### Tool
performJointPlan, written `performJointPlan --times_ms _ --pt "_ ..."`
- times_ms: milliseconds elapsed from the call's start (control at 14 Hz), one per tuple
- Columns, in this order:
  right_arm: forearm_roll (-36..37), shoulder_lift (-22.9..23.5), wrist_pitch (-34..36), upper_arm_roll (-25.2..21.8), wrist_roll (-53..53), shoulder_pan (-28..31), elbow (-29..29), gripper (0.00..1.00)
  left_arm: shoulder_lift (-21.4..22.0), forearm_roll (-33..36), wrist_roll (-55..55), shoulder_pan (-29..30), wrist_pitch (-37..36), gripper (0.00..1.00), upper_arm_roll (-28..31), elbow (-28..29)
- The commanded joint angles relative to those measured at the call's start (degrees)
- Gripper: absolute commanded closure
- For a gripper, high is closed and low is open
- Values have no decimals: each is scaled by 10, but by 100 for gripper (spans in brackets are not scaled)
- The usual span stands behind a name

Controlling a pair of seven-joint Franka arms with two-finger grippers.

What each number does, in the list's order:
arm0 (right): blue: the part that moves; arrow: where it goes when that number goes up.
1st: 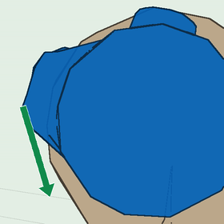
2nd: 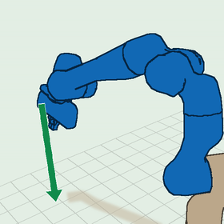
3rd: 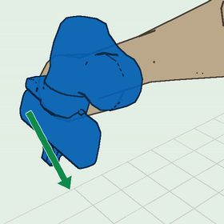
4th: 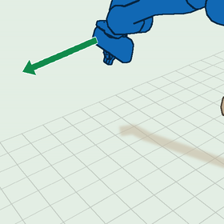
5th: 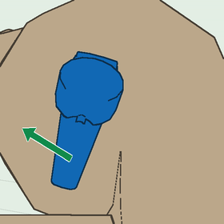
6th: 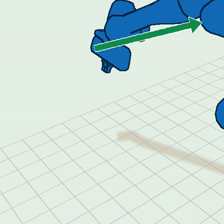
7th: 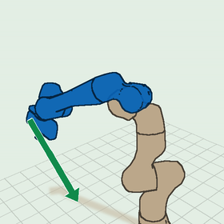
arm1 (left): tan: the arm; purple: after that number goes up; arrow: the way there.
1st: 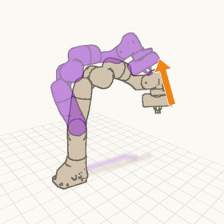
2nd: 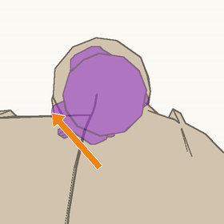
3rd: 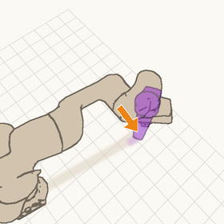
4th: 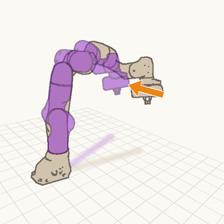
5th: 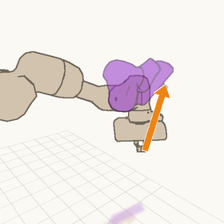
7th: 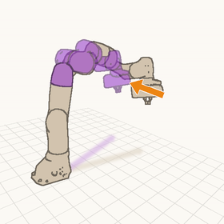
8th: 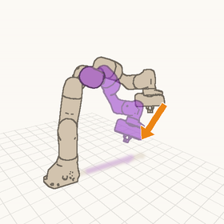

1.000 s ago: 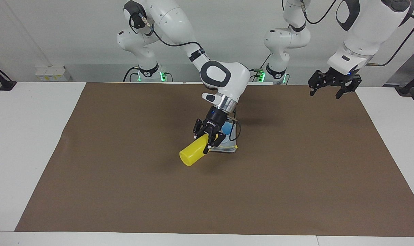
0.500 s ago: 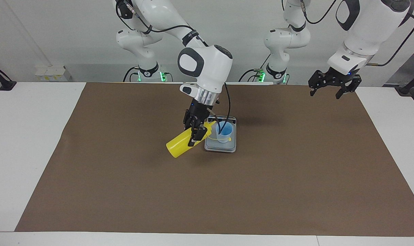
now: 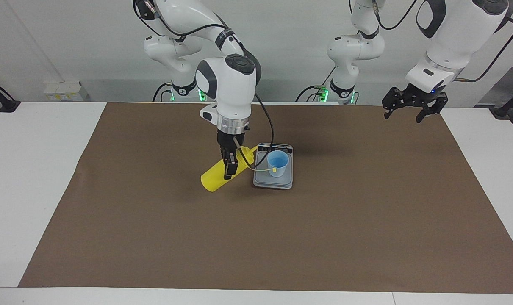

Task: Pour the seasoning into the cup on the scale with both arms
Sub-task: 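Turn the bottle upright and carry it back beside the scale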

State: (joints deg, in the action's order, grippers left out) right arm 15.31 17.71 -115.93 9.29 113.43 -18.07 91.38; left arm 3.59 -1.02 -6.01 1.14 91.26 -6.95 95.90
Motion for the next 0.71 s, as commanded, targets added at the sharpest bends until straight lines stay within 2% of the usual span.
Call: performJointPlan --times_ms 0,214,643 --pt "-74 -15 -7 5 -13 33 13 100 5 -1 -7 6 -7 0 -3 -1" --pt "-170 -17 -1 5 -44 64 13 100 5 -1 -7 6 -7 0 -3 -1" --pt "-284 -16 2 5 -84 115 14 100 5 -1 -7 6 -7 0 -3 -1"
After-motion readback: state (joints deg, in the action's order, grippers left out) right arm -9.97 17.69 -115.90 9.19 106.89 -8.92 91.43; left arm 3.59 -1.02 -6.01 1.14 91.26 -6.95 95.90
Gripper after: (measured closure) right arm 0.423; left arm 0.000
